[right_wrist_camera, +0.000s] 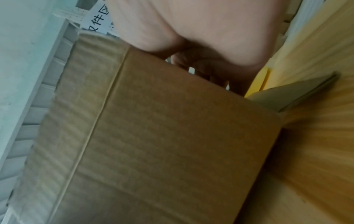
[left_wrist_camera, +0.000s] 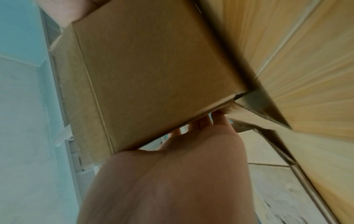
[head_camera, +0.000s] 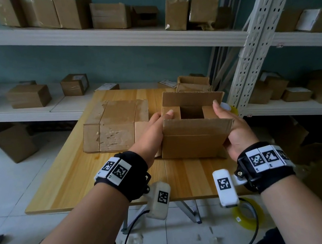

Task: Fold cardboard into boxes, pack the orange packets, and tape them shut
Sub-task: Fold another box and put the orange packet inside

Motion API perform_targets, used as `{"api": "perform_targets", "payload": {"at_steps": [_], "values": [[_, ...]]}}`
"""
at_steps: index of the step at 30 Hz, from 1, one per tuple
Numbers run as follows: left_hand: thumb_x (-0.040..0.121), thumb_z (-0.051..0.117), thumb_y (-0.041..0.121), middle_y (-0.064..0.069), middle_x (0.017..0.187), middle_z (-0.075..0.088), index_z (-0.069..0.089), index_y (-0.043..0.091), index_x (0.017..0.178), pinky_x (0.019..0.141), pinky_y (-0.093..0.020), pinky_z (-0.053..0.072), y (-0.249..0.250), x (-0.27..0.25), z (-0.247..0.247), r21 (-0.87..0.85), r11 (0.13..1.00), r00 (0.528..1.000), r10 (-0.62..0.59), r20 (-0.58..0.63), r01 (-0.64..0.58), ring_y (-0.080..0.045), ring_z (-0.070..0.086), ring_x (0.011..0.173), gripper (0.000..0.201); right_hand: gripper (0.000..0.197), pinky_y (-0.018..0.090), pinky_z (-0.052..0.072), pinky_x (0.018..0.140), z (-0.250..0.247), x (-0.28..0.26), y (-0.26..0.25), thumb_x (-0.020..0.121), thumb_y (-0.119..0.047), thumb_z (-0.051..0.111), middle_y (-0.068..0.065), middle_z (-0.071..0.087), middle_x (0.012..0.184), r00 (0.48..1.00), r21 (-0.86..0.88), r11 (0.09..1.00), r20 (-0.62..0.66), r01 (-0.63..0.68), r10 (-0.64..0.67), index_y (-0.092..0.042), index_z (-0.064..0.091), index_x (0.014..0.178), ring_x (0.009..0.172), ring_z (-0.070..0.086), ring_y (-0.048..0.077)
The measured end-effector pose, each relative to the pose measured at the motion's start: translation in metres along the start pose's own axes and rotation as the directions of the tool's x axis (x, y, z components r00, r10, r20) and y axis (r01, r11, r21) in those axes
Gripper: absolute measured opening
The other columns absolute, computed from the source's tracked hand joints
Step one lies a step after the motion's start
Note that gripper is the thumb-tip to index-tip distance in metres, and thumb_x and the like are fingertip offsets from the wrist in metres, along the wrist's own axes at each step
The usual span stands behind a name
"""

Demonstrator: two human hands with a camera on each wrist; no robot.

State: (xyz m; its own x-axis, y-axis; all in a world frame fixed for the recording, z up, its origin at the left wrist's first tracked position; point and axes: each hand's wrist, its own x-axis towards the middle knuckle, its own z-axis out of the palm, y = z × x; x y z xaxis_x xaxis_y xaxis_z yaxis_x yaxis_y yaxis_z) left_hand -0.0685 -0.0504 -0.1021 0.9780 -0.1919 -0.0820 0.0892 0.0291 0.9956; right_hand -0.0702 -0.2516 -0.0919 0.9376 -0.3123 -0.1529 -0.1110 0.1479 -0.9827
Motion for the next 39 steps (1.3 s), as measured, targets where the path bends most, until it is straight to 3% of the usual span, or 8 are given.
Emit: {"api": "perform_targets", "payload": {"at_steps": [4, 8, 13, 18, 24, 29, 34, 39], "values": [[0.106, 0.049, 0.057, 0.005, 0.131, 0.061, 0.049, 0.029, 0.137, 0.092, -0.024, 0.044, 0.001, 0.002, -0.002, 0.008, 1.000, 1.000, -0.009, -0.003, 0.009, -0.011, 0.058, 0.118, 0.042, 0.095, 0.056, 0.046, 0.113, -0.001, 0.008, 0.005, 0.028, -0.089, 0.085, -0.001, 0.078, 0.119, 1.000, -0.026, 1.000, -0.022, 0.014, -0.015, -0.036, 0.077, 0.106, 0.119, 0.068, 0.027], [0.107, 0.048, 0.056, 0.003, 0.125, 0.064, 0.056, 0.034, 0.113, 0.083, -0.023, 0.044, 0.003, 0.000, 0.000, -0.004, 0.999, 0.999, -0.036, -0.008, 0.036, -0.011, 0.059, 0.114, 0.025, 0.046, 0.055, 0.042, 0.116, 0.000, 0.002, 0.000, 0.074, -0.074, 0.079, 0.001, 0.074, 0.125, 0.999, -0.092, 0.995, -0.037, -0.032, 0.029, -0.037, 0.071, 0.100, 0.125, 0.063, 0.028], [0.107, 0.049, 0.057, -0.001, 0.127, 0.064, 0.055, 0.036, 0.107, 0.096, -0.031, 0.046, 0.005, 0.000, 0.000, -0.004, 0.998, 0.998, -0.055, -0.023, 0.055, -0.018, 0.059, 0.121, 0.023, 0.048, 0.054, 0.040, 0.118, 0.002, 0.003, -0.004, 0.083, -0.067, 0.076, 0.002, 0.073, 0.127, 0.998, -0.110, 0.993, -0.040, -0.044, 0.040, -0.033, 0.070, 0.116, 0.128, 0.060, 0.028], [0.107, 0.049, 0.056, -0.005, 0.142, 0.061, 0.054, 0.037, 0.127, 0.120, -0.042, 0.039, 0.007, 0.000, -0.002, 0.013, 0.998, 0.998, -0.056, -0.030, 0.056, -0.024, 0.054, 0.133, 0.029, 0.054, 0.048, 0.041, 0.117, 0.003, -0.004, -0.011, 0.089, -0.064, 0.071, 0.001, 0.070, 0.128, 0.999, -0.129, 0.991, -0.026, -0.039, 0.035, -0.028, 0.066, 0.129, 0.126, 0.058, 0.027], [0.110, 0.046, 0.052, -0.005, 0.108, 0.072, 0.062, 0.020, 0.134, 0.079, -0.033, 0.051, -0.006, -0.003, -0.005, 0.017, 0.996, 0.995, -0.092, 0.032, 0.091, -0.020, 0.068, 0.096, 0.043, 0.046, 0.033, 0.051, 0.088, -0.004, -0.009, 0.004, 0.095, -0.053, 0.068, -0.001, 0.079, 0.115, 0.996, -0.165, 0.986, 0.089, 0.004, 0.011, -0.021, 0.073, 0.127, 0.115, 0.068, 0.019], [0.108, 0.052, 0.049, -0.009, 0.122, 0.071, 0.056, 0.021, 0.144, 0.085, -0.035, 0.054, -0.006, 0.001, -0.005, -0.027, 0.998, 0.998, -0.056, 0.026, 0.057, -0.023, 0.070, 0.106, 0.045, 0.124, 0.055, 0.042, 0.117, -0.006, 0.001, 0.014, 0.039, -0.089, 0.083, 0.003, 0.074, 0.129, 0.997, -0.137, 0.989, 0.056, 0.062, -0.055, -0.021, 0.063, 0.141, 0.127, 0.064, 0.025], [0.108, 0.053, 0.052, -0.010, 0.124, 0.070, 0.057, 0.019, 0.145, 0.086, -0.035, 0.053, -0.008, 0.004, -0.004, -0.034, 0.998, 0.998, -0.054, 0.016, 0.055, -0.024, 0.068, 0.110, 0.049, 0.074, 0.052, 0.049, 0.111, -0.008, 0.002, 0.013, 0.060, -0.067, 0.084, -0.003, 0.082, 0.105, 0.991, -0.145, 0.983, 0.083, 0.116, -0.104, -0.021, 0.076, 0.117, 0.113, 0.072, 0.023], [0.105, 0.054, 0.058, -0.011, 0.122, 0.071, 0.061, 0.021, 0.135, 0.106, -0.046, 0.053, -0.005, 0.005, -0.003, 0.013, 0.998, 0.998, -0.063, -0.024, 0.063, -0.028, 0.067, 0.116, 0.048, 0.064, 0.050, 0.058, 0.100, -0.009, 0.006, 0.012, 0.068, -0.056, 0.089, 0.000, 0.081, 0.105, 0.984, -0.130, 0.975, 0.044, 0.178, -0.174, -0.019, 0.075, 0.118, 0.106, 0.075, 0.024]]}}
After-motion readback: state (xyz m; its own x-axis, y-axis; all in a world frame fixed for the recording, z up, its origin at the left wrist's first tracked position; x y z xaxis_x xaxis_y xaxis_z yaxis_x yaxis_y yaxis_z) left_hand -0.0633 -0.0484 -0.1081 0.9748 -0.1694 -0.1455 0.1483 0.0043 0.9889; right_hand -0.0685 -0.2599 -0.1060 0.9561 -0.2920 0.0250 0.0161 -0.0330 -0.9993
